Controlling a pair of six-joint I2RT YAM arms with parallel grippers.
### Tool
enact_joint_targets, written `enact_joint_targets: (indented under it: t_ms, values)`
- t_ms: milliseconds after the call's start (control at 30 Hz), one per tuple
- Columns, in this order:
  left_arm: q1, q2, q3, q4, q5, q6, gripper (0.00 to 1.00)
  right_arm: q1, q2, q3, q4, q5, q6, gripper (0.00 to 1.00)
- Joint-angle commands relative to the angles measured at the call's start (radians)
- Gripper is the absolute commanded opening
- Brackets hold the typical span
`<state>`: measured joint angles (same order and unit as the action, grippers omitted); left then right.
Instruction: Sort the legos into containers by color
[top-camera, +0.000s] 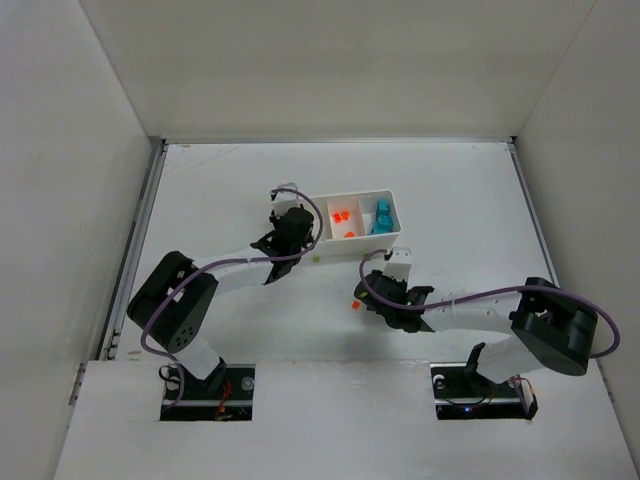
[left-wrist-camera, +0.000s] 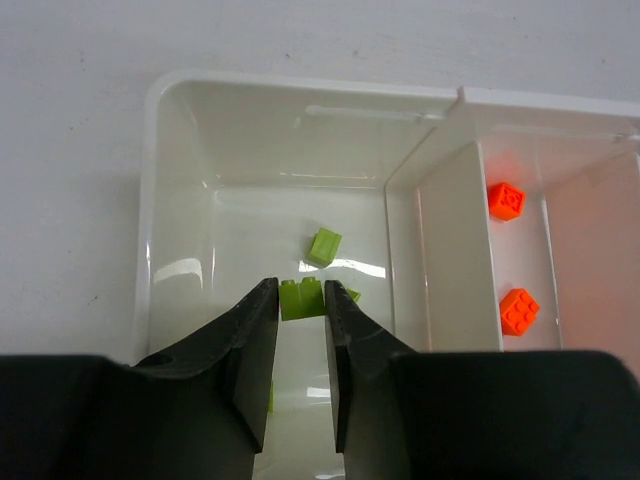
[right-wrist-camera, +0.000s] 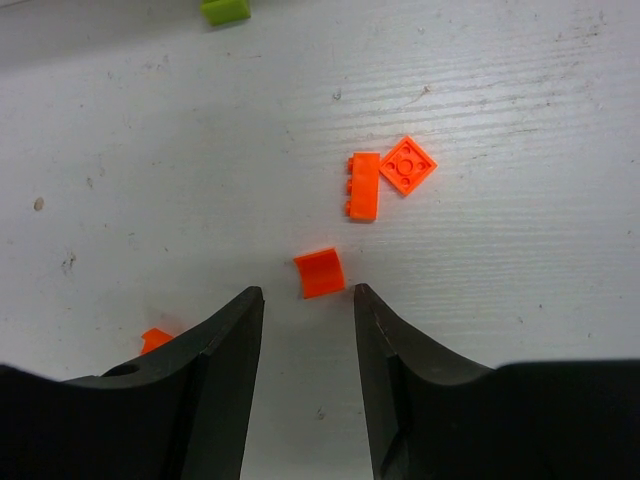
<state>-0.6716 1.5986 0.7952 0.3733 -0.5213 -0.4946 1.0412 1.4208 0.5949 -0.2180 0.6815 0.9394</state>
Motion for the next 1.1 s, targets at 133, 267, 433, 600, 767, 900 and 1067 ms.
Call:
enact_joint_targets:
  t_ms: [133, 267, 433, 600, 767, 900, 1067]
  values:
    - [-0.004, -0.071, 0.007, 0.039, -0.011, 0.013, 0.40, -0.016, 0.023, 0.029, -0.021, 0.010, 0.001, 0.43]
    - [-0.029, -0.163, -0.043, 0.045, -0.034, 0.017, 0.41, -0.014, 0.032, 0.032, -0.018, 0.007, -0.005, 0.35]
    - [-0.085, -0.288, -0.126, 0.046, -0.036, 0.024, 0.41, -0.014, 0.035, 0.031, -0.015, 0.013, 0.001, 0.26]
    - [-0.122, -0.385, -0.192, 0.033, -0.032, 0.021, 0.41, -0.014, 0.033, 0.034, -0.024, 0.018, 0.007, 0.24]
    - [-0.187, -0.428, -0.255, 0.038, -0.042, 0.016, 0.40, -0.002, -0.020, 0.025, -0.040, 0.023, 0.016, 0.24]
    - [-0.236, -0.465, -0.304, 0.044, -0.058, -0.005, 0.39, 0.021, -0.074, 0.046, -0.081, 0.030, 0.013, 0.24]
    - [-0.294, -0.493, -0.369, 0.047, -0.109, -0.021, 0.39, 0.042, -0.131, 0.109, -0.109, 0.035, -0.011, 0.23]
